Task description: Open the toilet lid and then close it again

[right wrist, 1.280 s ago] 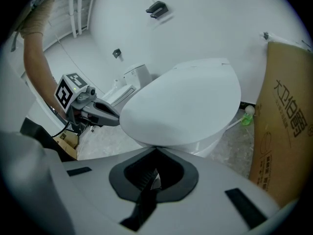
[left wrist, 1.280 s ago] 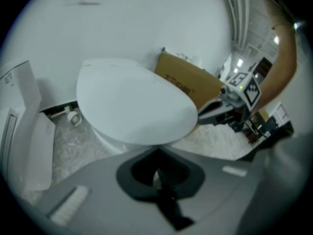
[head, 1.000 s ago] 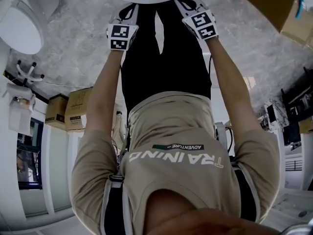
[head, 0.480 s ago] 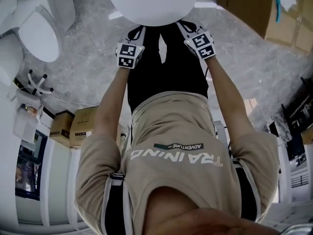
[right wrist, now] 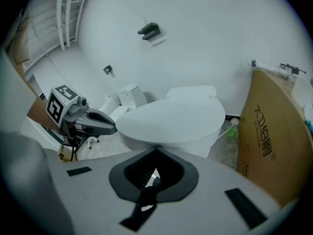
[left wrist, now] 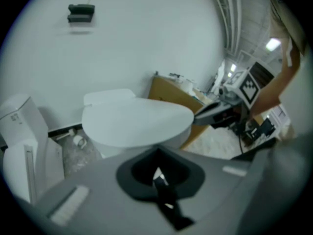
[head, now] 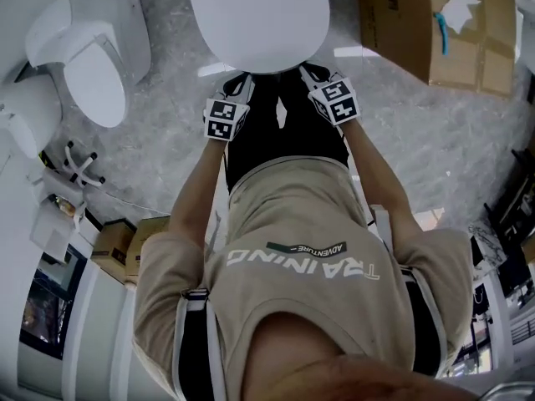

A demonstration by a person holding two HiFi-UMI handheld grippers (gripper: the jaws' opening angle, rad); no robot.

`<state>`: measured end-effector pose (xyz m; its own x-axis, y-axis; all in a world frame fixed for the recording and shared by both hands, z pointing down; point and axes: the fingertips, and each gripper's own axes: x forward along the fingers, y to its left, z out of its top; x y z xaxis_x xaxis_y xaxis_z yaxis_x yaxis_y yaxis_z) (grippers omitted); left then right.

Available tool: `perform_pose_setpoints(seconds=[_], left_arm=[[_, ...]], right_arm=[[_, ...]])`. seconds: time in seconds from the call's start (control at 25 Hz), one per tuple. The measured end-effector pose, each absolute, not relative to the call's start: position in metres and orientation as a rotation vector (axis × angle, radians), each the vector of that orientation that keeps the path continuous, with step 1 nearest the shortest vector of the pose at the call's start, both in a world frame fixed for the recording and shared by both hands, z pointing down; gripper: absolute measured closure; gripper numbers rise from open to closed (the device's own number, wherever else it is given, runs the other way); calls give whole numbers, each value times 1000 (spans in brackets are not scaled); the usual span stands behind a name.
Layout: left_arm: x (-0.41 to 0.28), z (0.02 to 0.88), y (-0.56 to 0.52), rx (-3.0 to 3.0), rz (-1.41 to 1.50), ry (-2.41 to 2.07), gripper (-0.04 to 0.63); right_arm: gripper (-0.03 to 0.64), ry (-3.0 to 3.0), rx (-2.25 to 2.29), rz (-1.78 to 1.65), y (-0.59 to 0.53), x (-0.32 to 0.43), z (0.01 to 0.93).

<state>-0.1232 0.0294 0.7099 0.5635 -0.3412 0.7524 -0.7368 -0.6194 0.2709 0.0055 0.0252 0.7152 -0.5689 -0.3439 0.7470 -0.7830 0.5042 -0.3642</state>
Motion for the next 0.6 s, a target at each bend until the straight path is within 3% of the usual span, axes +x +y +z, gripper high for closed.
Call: perform_pose_setpoints(seconds=[0.6], left_arm=[[-130,618,-33,2290,778,-970,592]], right_arm=[[607,-2203,1047,870,-40,-1,620]])
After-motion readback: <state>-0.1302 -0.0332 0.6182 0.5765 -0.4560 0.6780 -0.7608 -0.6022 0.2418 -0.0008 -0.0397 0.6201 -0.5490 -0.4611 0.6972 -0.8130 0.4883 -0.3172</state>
